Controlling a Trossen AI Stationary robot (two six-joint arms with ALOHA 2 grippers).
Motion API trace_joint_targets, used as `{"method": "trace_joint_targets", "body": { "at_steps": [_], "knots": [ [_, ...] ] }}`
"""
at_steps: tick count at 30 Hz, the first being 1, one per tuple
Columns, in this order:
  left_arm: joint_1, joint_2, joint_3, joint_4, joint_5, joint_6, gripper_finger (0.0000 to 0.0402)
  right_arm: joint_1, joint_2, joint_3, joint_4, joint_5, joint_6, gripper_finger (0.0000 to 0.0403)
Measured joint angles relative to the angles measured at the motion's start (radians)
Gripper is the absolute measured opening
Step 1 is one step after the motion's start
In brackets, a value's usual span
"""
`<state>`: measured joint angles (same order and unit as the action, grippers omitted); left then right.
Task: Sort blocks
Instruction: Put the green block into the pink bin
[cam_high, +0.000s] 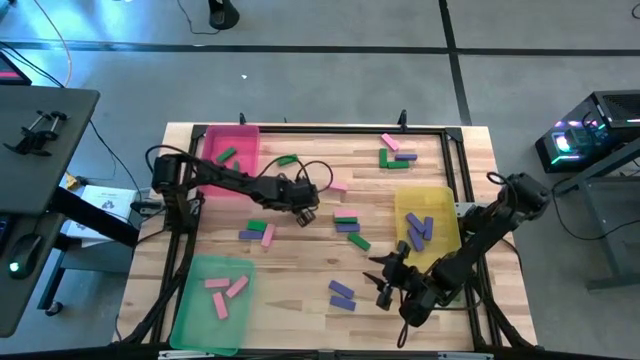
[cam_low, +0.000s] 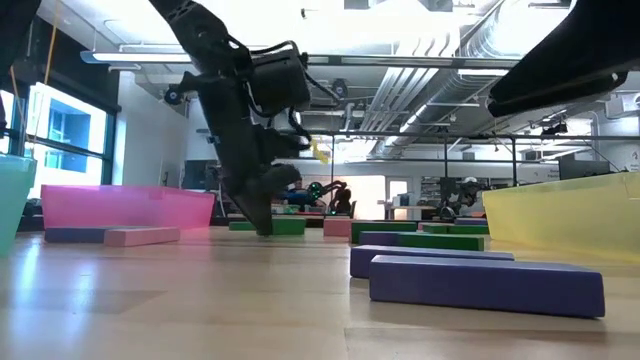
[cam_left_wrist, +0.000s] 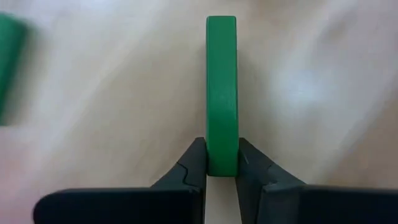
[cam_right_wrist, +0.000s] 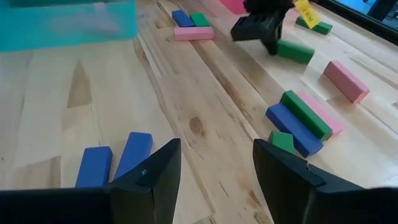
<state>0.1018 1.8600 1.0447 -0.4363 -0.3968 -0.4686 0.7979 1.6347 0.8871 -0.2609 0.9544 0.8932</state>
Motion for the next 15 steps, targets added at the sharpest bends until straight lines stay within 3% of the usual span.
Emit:
{"method": "trace_joint_targets", "body": {
  "at_steps": [4, 9, 15],
  "knots": [
    [0.035, -0.061, -0.001, -0.073, -0.08, -0.043, 0.0045, 0.0, 0.002, 0.0, 0.016, -0.002, -0.001, 0.0185],
    [0.108, -0.13, 0.0, -0.205, -0.08, -0.077, 0.0072, -0.004, 0.002, 0.0, 0.042, 0.003, -0.038, 0.0185],
    [0.211, -0.14, 0.0, -0.227, 0.03, -0.02, 0.0077, -0.008, 0.002, 0.0, 0.059, 0.005, -0.061, 0.0185]
  ]
}}
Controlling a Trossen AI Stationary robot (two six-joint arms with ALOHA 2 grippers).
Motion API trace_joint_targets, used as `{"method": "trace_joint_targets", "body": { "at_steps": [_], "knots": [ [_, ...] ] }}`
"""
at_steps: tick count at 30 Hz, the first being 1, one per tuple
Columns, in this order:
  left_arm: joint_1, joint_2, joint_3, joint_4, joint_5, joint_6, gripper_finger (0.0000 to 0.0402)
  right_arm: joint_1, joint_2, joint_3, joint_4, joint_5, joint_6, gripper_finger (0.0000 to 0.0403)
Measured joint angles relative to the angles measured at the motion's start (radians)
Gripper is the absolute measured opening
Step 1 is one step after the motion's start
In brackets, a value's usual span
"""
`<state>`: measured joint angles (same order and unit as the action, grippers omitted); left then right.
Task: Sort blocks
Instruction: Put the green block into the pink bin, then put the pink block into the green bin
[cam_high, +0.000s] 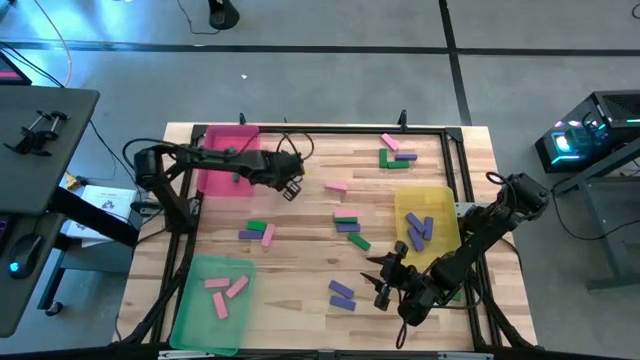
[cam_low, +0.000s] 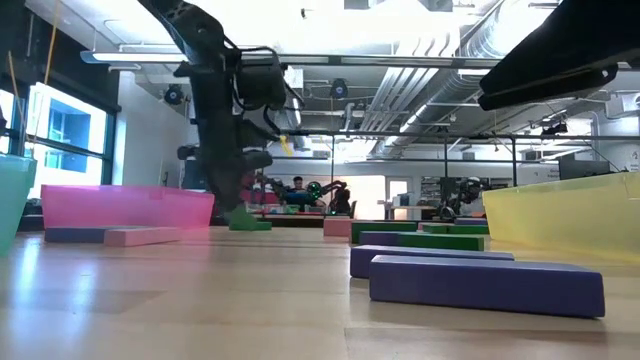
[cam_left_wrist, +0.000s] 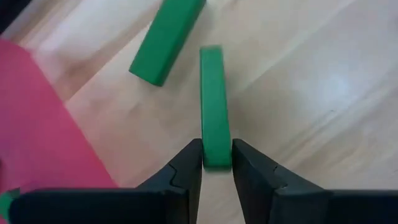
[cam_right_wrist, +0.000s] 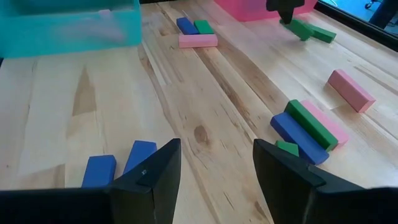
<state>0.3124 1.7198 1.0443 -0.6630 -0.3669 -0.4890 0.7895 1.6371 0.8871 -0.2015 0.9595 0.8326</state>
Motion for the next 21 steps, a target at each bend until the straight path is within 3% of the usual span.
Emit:
{"method": "trace_joint_targets", "body": {
  "at_steps": [6, 11, 14, 17, 21],
  "knots": [
    [0.048, 0.003, 0.0, 0.039, 0.047, 0.046, 0.01, 0.0, 0.0, 0.0, 0.001, -0.008, -0.002, 0.0185],
    [0.044, 0.0, 0.008, 0.033, 0.054, 0.073, 0.0131, 0.0, 0.0, 0.0, 0.001, -0.009, -0.003, 0.0185],
    [0.028, -0.001, 0.043, 0.052, 0.108, 0.104, 0.0143, 0.0, 0.0, 0.0, 0.001, -0.009, -0.003, 0.0185],
    [-0.012, -0.002, 0.056, 0.189, 0.173, 0.213, 0.0146, 0.0, 0.0, 0.0, 0.001, -0.004, -0.004, 0.0185],
    [-0.077, 0.009, 0.056, 0.392, 0.234, 0.471, 0.0146, 0.0, 0.0, 0.0, 0.001, 0.0, -0.003, 0.0185]
  ]
}}
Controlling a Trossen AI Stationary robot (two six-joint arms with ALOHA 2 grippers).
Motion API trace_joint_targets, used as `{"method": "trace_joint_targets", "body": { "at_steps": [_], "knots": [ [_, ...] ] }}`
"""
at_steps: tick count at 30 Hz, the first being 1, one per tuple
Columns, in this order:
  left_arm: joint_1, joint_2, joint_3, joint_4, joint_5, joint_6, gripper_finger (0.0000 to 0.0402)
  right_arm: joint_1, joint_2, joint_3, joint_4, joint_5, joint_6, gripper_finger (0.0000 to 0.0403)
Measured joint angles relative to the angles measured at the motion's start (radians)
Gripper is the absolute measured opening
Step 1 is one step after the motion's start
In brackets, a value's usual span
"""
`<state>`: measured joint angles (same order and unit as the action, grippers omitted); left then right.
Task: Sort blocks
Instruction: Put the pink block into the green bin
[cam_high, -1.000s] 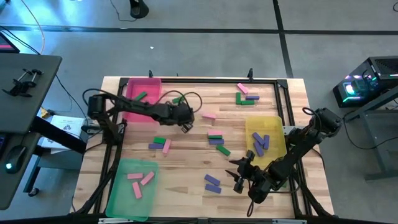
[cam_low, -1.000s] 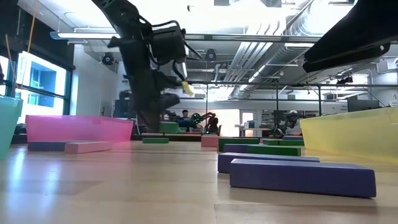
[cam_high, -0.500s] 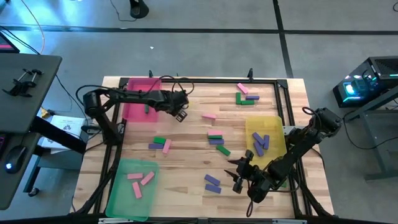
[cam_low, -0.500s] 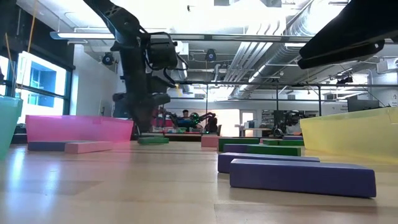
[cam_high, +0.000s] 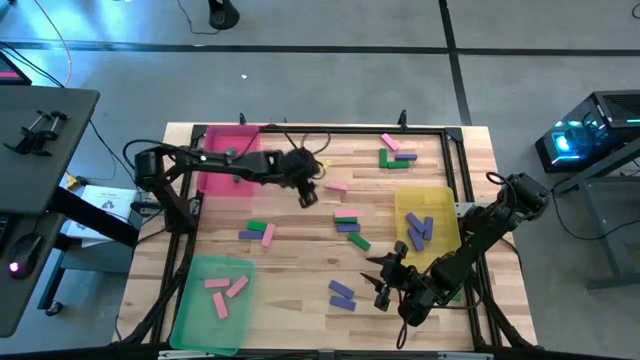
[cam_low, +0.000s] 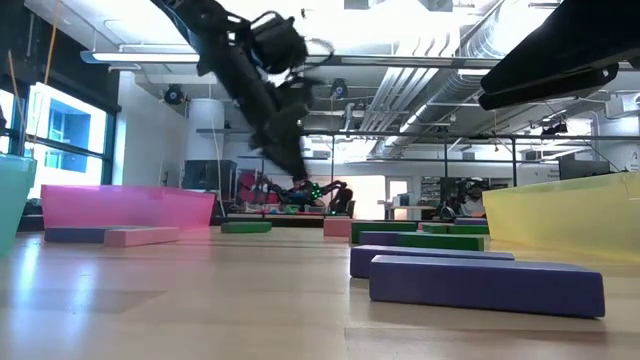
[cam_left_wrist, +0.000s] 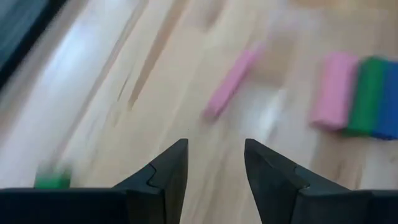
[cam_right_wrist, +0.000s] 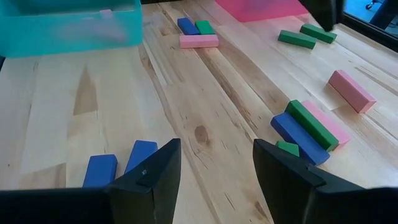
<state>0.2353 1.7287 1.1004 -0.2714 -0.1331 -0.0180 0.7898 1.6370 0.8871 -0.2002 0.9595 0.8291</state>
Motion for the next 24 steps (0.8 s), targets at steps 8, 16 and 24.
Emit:
{"method": "trace_joint_targets", "body": {
  "at_steps": [8, 16, 24],
  "knots": [
    [-0.038, 0.097, 0.0, 0.227, -0.049, 0.121, 0.0144, 0.0, 0.0, 0.0, 0.008, -0.003, 0.0, 0.0185],
    [0.003, 0.226, -0.001, 0.248, -0.034, 0.097, 0.0138, 0.0, 0.0, 0.0, 0.008, -0.006, 0.0, 0.0185],
    [0.003, 0.306, 0.0, 0.356, -0.029, 0.101, 0.0138, 0.0, 0.0, 0.0, 0.009, -0.006, 0.0, 0.0185]
  ]
}}
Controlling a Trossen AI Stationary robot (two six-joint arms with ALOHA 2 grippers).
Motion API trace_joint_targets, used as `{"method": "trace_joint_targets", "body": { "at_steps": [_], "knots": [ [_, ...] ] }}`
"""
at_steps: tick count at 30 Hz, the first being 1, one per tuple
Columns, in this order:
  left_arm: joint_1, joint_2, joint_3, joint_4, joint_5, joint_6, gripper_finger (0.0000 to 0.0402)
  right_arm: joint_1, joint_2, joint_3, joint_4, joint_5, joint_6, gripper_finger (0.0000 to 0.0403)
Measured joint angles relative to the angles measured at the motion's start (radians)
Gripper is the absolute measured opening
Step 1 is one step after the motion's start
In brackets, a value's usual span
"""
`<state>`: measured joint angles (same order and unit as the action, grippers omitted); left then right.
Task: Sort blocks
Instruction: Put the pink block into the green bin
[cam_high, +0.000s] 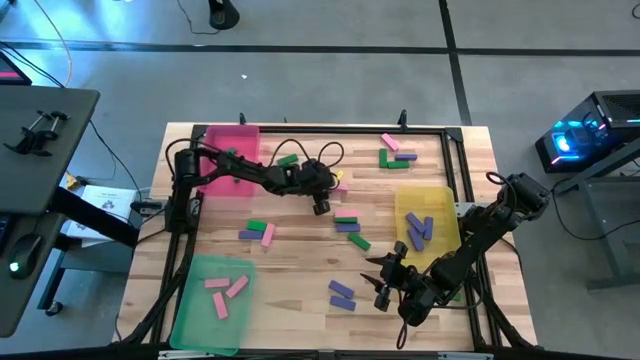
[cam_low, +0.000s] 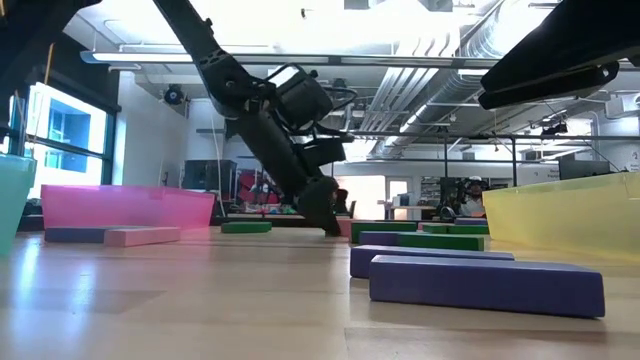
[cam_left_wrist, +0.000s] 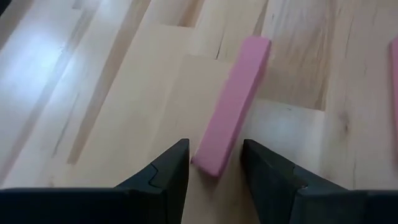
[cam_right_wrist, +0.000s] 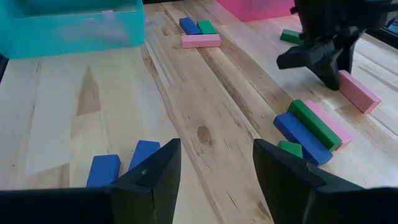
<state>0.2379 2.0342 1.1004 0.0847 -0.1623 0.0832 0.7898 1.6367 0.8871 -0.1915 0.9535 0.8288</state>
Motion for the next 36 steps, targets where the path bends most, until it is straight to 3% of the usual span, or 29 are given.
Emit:
{"method": "trace_joint_targets", "body": {
  "at_steps": [5, 11, 15, 20, 26, 29, 31, 36],
  "knots": [
    [-0.004, 0.004, 0.001, -0.001, 0.04, 0.049, 0.0123, 0.0, 0.0, 0.0, 0.002, 0.0, 0.0, 0.0185],
    [-0.047, 0.008, -0.001, 0.051, -0.023, 0.002, 0.0028, 0.0, 0.0, 0.0, 0.002, -0.002, 0.0, 0.0185],
    [-0.118, -0.037, -0.004, 0.087, -0.037, 0.015, 0.0028, 0.0, 0.0, 0.0, 0.003, -0.005, 0.002, 0.0185],
    [-0.285, -0.192, -0.001, -0.006, -0.06, 0.052, 0.0028, 0.002, 0.0, 0.001, 0.03, -0.012, 0.004, 0.0185],
    [-0.605, -0.379, -0.001, -0.281, -0.125, 0.162, 0.0028, 0.002, 0.0, 0.001, 0.041, -0.013, 0.002, 0.0185],
    [-0.766, -0.434, -0.001, -0.407, -0.194, 0.026, 0.0032, 0.003, 0.0, 0.001, 0.041, -0.014, 0.0, 0.0185],
    [-0.867, -0.463, -0.001, -0.501, -0.241, -0.144, 0.0039, 0.002, 0.0, 0.001, 0.043, -0.013, -0.008, 0.0185],
    [-1.08, -0.494, -0.001, -0.788, -0.292, -0.776, 0.0039, -0.006, 0.0, 0.001, 0.056, -0.013, -0.048, 0.0185]
  ]
}}
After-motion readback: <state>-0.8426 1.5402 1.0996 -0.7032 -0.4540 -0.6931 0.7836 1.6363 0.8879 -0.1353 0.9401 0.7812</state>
